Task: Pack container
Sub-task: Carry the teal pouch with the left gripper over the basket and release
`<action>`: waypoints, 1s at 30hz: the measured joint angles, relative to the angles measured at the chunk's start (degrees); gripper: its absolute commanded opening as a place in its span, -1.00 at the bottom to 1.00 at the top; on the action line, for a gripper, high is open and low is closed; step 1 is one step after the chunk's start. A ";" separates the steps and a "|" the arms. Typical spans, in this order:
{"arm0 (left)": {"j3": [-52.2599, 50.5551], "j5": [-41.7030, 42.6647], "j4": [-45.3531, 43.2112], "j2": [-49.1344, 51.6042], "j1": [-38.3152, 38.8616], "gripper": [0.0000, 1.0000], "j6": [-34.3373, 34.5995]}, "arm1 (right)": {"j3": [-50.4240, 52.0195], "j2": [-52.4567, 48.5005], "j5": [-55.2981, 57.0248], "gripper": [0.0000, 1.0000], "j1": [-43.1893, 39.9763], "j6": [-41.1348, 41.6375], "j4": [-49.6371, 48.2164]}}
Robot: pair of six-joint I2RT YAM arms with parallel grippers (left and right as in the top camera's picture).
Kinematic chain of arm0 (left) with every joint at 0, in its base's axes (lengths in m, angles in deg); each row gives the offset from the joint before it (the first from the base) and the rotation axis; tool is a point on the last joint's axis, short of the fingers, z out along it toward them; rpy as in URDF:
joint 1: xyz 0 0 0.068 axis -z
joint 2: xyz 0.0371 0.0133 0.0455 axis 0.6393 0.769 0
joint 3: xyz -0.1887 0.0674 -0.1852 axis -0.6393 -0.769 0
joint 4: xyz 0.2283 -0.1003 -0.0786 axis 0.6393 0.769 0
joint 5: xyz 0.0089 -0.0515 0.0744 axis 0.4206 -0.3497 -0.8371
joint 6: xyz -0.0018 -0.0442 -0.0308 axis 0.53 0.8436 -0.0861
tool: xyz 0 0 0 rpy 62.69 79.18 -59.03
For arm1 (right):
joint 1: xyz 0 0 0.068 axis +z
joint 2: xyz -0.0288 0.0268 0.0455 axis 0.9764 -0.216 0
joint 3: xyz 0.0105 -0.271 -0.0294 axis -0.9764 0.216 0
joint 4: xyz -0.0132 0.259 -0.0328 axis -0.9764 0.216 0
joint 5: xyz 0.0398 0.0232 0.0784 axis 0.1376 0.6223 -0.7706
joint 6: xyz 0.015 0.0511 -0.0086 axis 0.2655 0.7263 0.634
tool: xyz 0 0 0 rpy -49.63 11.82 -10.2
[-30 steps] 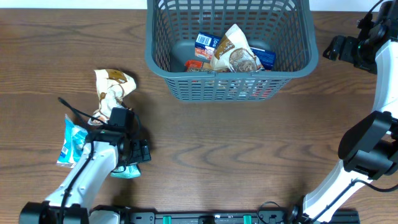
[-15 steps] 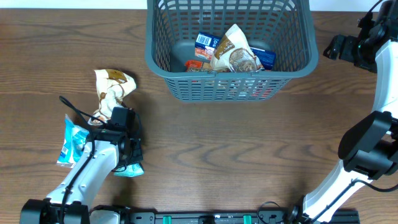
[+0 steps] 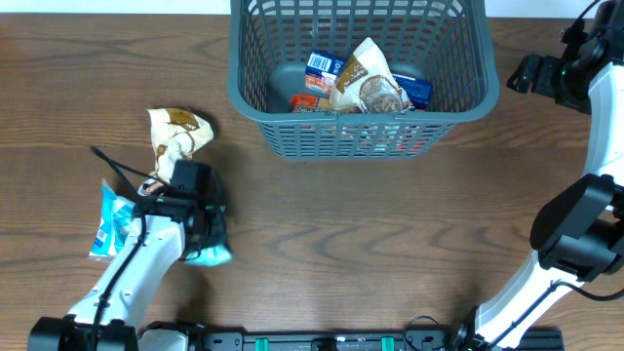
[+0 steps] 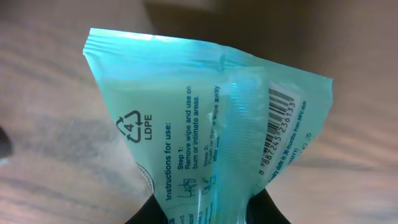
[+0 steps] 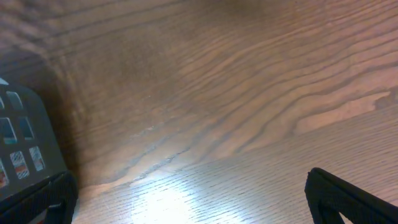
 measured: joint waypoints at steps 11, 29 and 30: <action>14.03 2.12 1.31 -10.99 0.00 -0.89 -2.73 | 0.00 0.00 0.00 0.98 0.00 -0.02 -0.61; 43.93 2.23 -2.89 -4.98 0.42 -0.89 -15.17 | 0.00 0.00 0.00 0.98 0.00 -0.42 -0.85; 45.64 2.23 -2.82 -3.61 0.72 -0.89 -15.78 | 0.00 0.00 0.00 0.98 0.00 -0.46 -0.90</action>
